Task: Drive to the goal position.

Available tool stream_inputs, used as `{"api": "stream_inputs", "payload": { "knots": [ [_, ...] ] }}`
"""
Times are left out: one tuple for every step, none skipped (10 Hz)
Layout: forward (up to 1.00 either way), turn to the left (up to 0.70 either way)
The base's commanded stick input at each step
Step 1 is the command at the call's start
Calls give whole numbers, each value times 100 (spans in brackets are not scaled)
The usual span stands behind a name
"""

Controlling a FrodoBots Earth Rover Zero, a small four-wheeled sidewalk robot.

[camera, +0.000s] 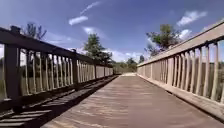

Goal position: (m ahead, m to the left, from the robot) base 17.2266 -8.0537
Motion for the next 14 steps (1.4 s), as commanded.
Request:
{"api": "stream_inputs", "payload": {
  "knots": [
    [100, 0],
    [100, 0],
    [100, 0],
    [100, 0],
    [100, 0],
    [100, 0],
    [100, 0],
    [100, 0],
    [100, 0],
    [100, -27],
    [100, -27],
    [100, -27],
    [100, -5],
    [100, 0]
  ]
}}
